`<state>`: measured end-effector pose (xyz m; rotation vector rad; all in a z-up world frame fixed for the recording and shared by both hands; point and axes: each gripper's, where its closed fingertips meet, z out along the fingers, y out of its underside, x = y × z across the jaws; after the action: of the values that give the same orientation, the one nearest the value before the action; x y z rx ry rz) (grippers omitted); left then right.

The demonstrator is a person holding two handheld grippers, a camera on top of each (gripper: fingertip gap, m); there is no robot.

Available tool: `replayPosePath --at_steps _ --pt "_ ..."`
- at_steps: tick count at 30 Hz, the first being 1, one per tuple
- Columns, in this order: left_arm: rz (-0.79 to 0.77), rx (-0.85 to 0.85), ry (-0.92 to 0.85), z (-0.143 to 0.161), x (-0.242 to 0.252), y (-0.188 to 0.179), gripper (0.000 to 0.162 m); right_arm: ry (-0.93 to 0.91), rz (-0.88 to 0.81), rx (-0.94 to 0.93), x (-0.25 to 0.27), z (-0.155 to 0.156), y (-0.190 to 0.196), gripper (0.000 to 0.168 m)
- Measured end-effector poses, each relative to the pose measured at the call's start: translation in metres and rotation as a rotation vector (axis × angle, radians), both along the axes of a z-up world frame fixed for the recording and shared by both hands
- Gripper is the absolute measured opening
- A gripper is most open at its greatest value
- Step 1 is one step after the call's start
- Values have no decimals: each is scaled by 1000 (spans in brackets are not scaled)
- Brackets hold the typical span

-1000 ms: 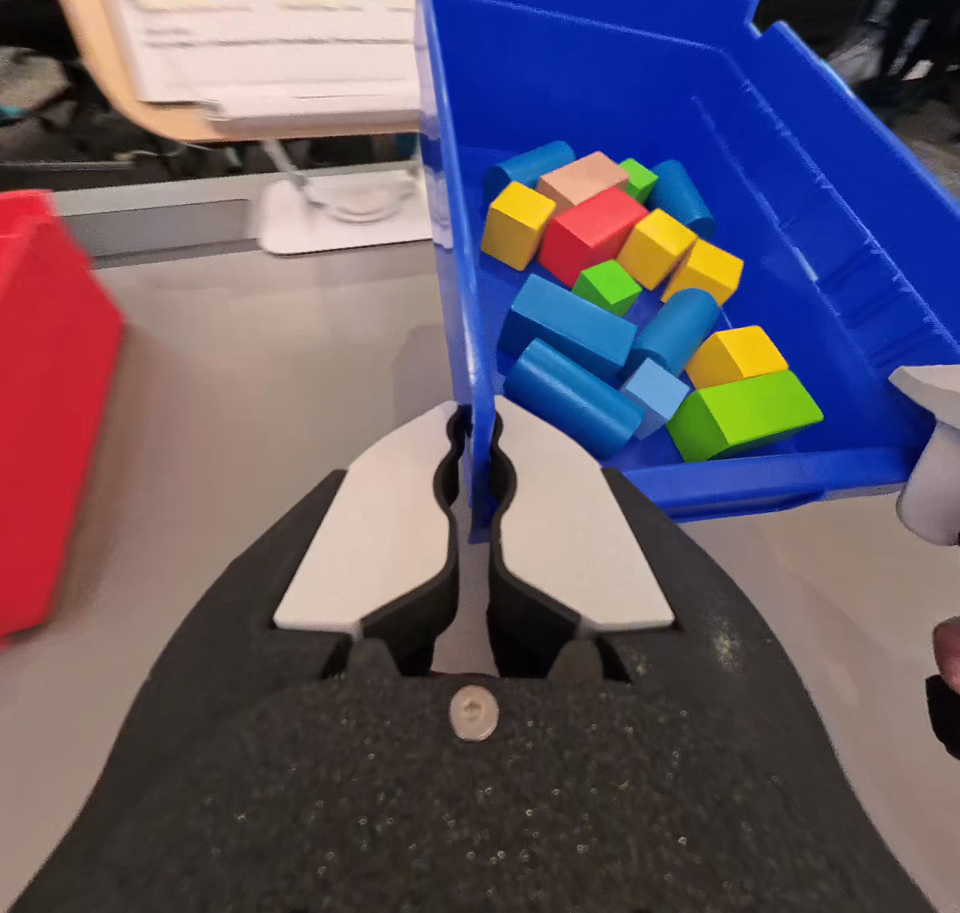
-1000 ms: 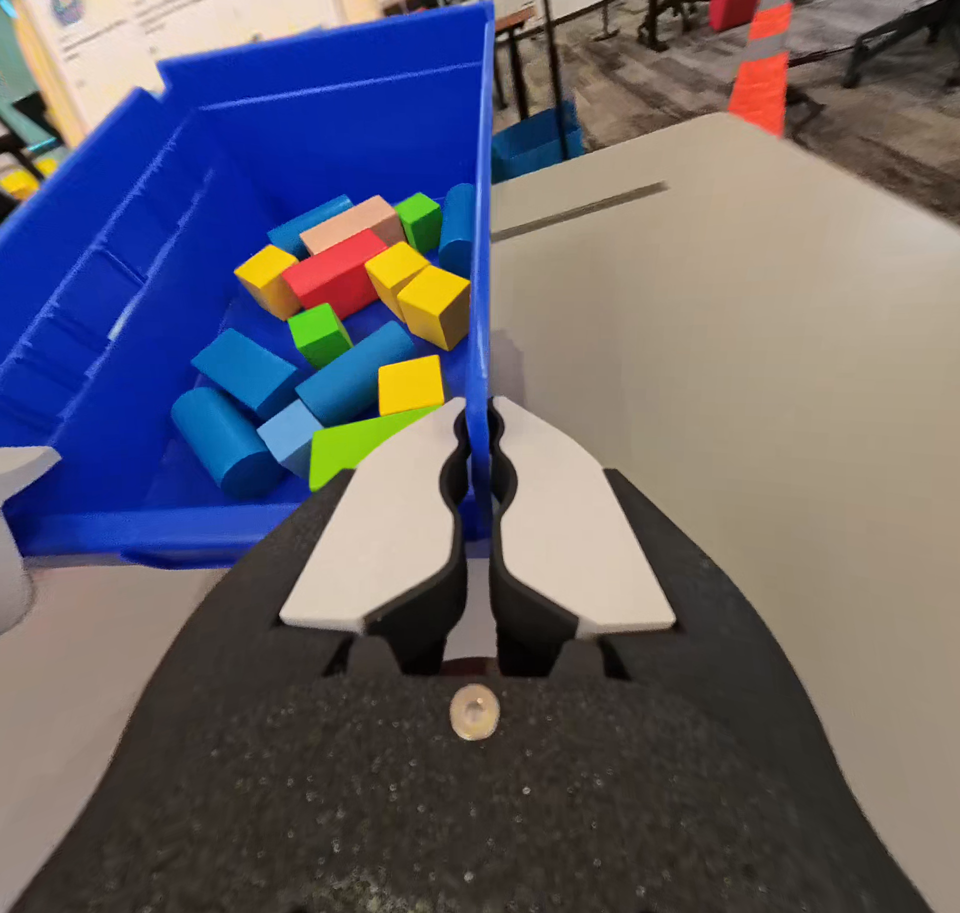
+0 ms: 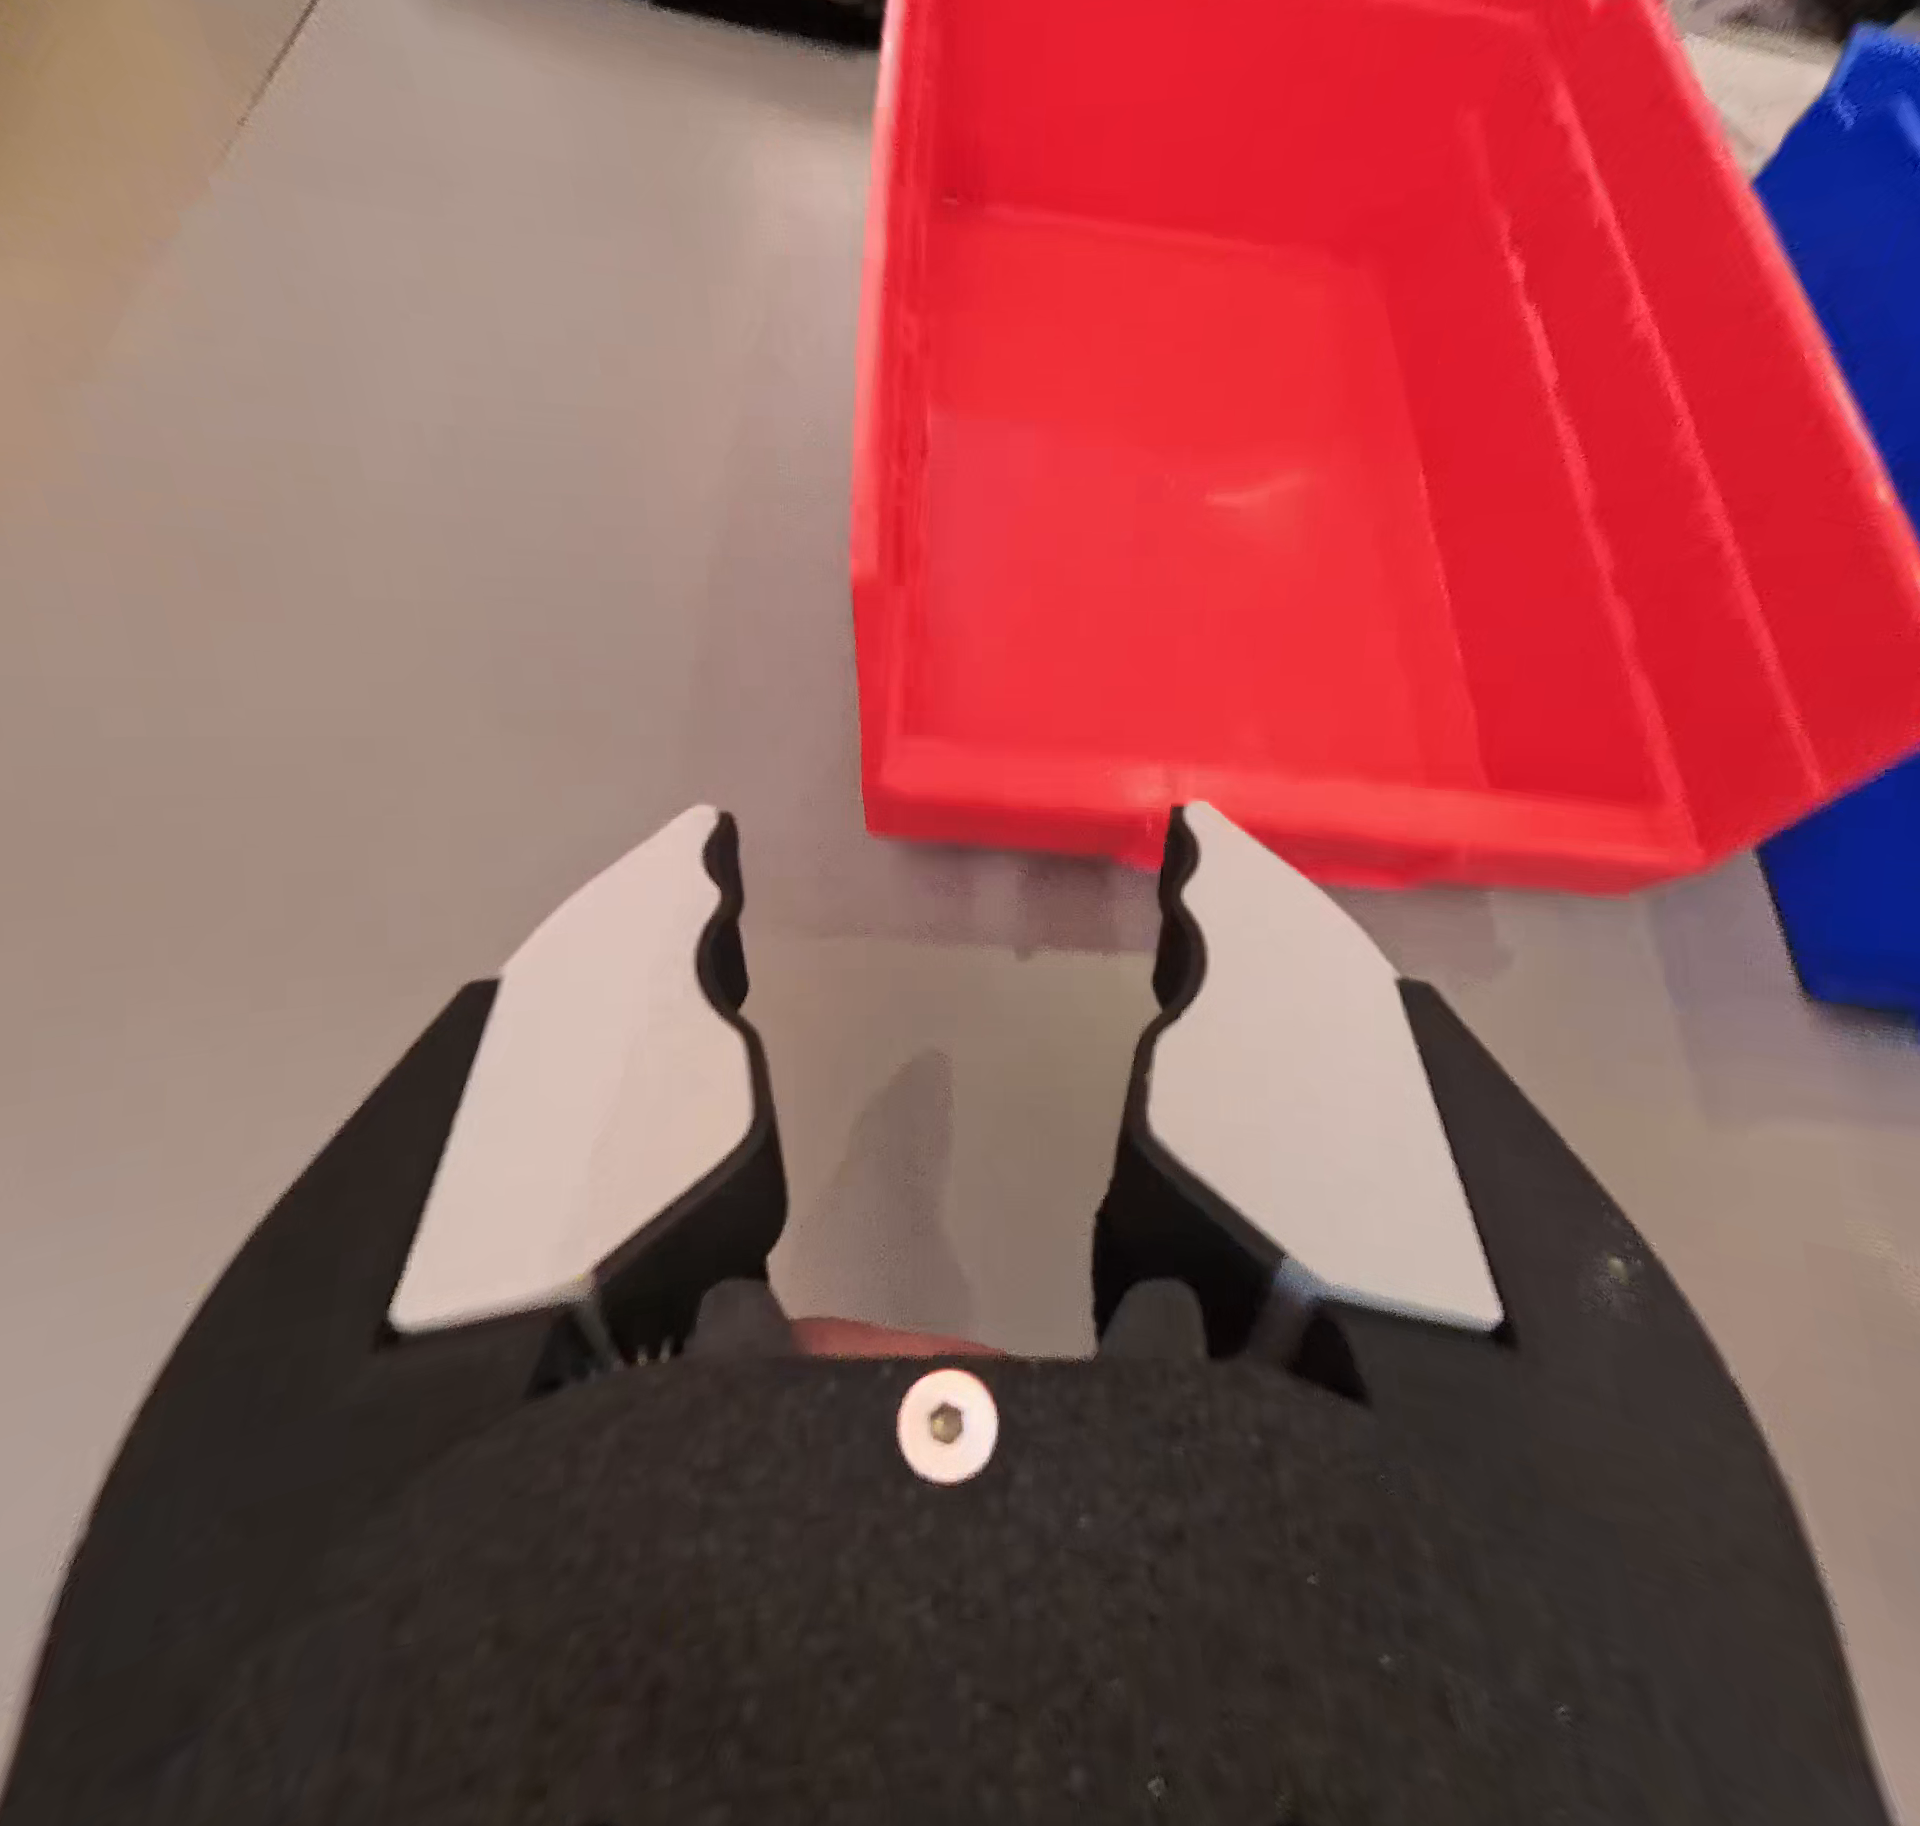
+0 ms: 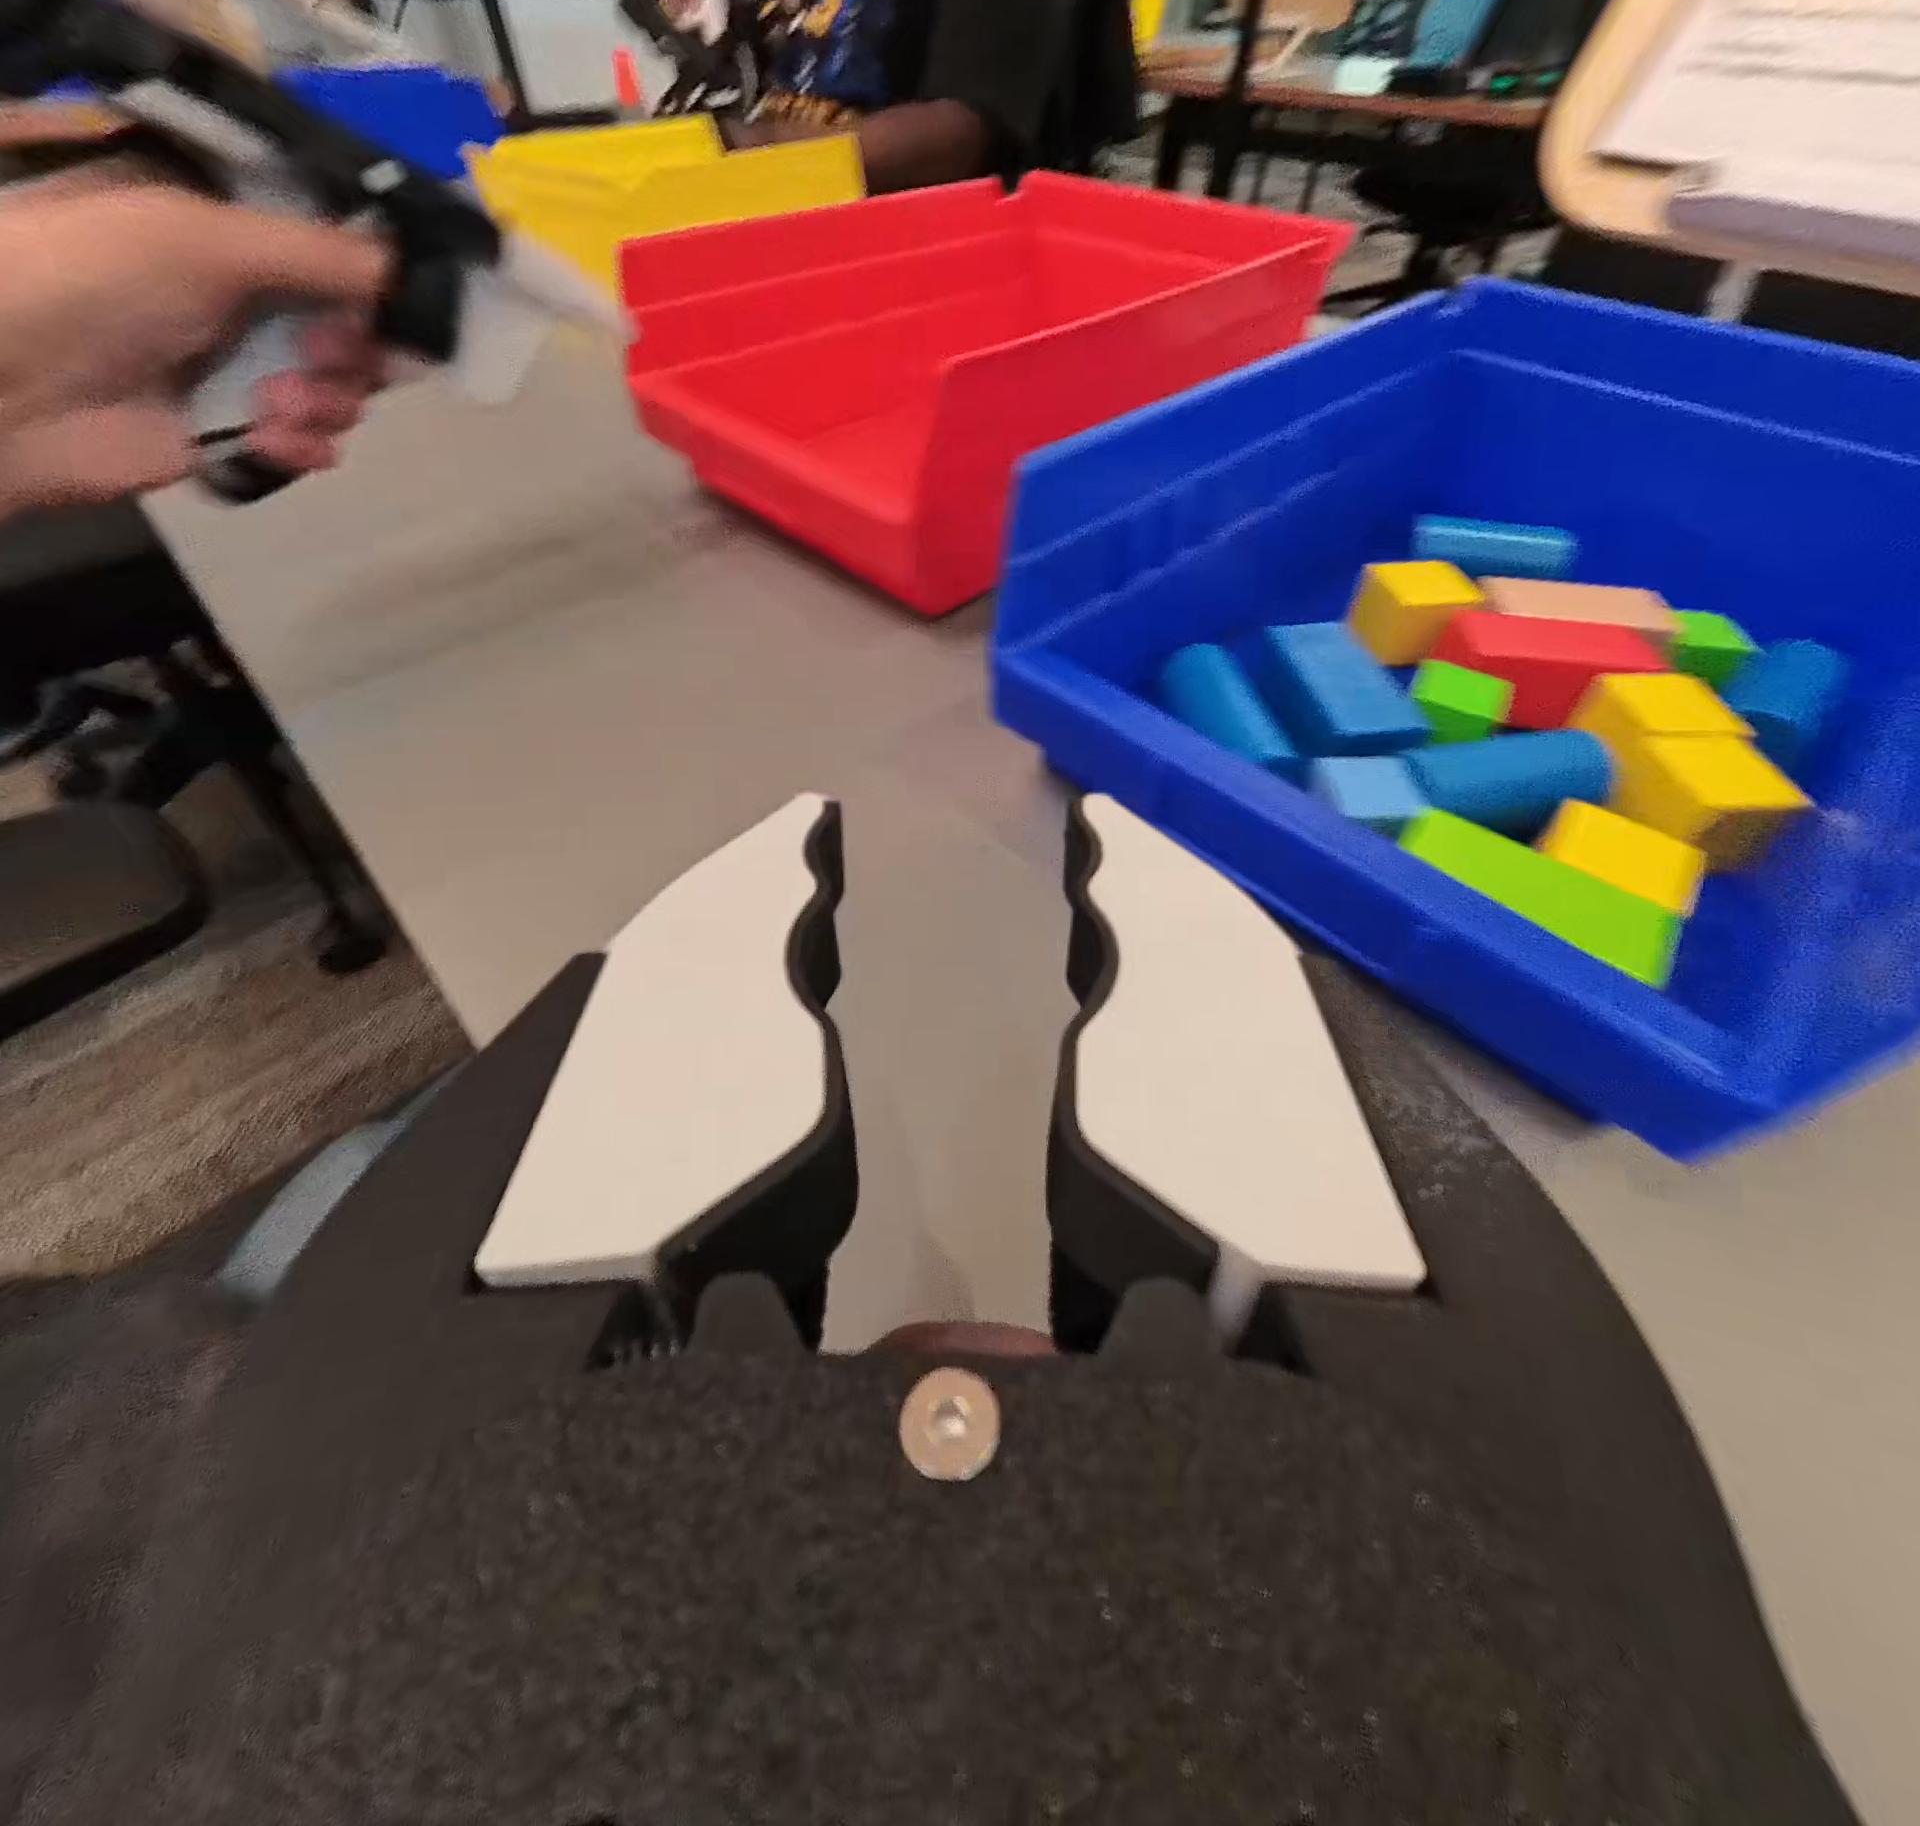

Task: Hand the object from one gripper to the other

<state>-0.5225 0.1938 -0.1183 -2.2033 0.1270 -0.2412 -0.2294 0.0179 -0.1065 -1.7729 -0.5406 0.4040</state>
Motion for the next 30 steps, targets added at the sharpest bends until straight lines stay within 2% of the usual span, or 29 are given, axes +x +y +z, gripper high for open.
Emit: replayPosePath --at_steps 3,5,6,10,14,18,20,21,22,23,24,27,30 --pt "-4 -42 -21 -15 -2 33 67 -83 66 -38 -42 -11 -3 43" --pt "-40 -29 -61 -15 7 42 23 -112 78 -42 -59 -15 -3 44" --pt "-22 -18 -50 -15 4 44 6 -122 66 -40 -64 -16 0 45" --pt "37 5 5 -20 -3 23 2 -92 -27 -91 -77 -20 23 56" --pt "91 8 42 -20 -12 -30 2 -23 -124 -164 -95 -25 51 55" --pt "147 20 42 -20 -21 -91 2 18 -125 -195 -124 -26 62 54" --pt "154 26 41 -19 -20 -115 2 -8 -141 -216 -134 -35 65 48" --pt "148 33 29 -18 -18 -125 2 -40 -165 -234 -135 -42 66 33" --pt "147 47 19 -15 -16 -132 4 -42 -177 -253 -137 -44 65 37" --pt "154 65 44 -10 -17 -139 4 -25 -202 -275 -134 -42 63 29" --pt "148 104 89 1 -17 -146 4 7 -237 -314 -127 -39 61 8" --pt "127 252 215 67 -8 -168 4 60 -209 -168 -119 18 48 4" --pt "136 427 288 158 7 -187 4 161 -196 -54 -108 95 31 5"
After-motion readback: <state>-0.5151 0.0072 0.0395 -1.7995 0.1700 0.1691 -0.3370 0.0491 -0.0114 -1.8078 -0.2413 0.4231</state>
